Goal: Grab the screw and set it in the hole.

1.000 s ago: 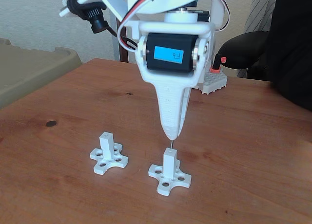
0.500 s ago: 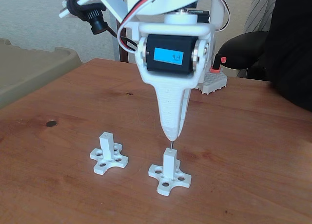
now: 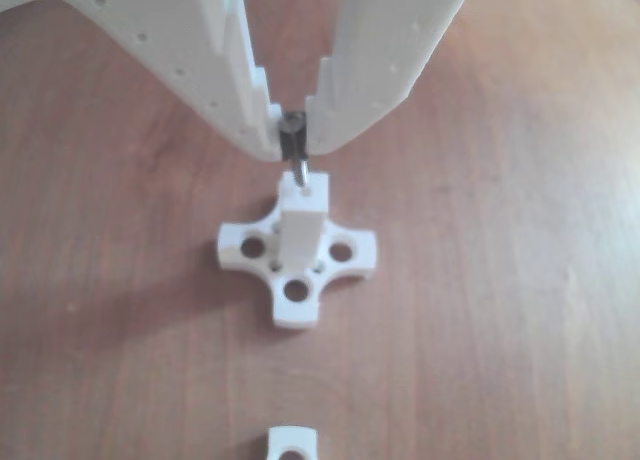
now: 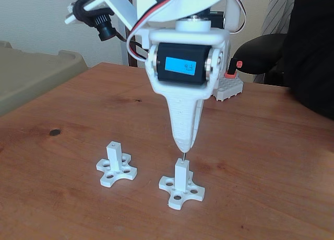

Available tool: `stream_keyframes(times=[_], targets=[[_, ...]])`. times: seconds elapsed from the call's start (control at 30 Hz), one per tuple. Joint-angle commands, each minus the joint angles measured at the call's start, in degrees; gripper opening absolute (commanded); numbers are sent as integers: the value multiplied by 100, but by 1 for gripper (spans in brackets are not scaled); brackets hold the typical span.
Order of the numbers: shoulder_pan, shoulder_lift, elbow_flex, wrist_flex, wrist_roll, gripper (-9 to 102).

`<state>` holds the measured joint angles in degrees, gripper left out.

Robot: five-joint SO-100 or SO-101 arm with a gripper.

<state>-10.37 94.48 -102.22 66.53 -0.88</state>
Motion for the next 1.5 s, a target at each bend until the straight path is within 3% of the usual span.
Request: stream_keyframes(times=[0.0, 1.47], targets=[[70, 105, 88, -114, 53, -4], [26, 62, -9, -229, 70, -4]])
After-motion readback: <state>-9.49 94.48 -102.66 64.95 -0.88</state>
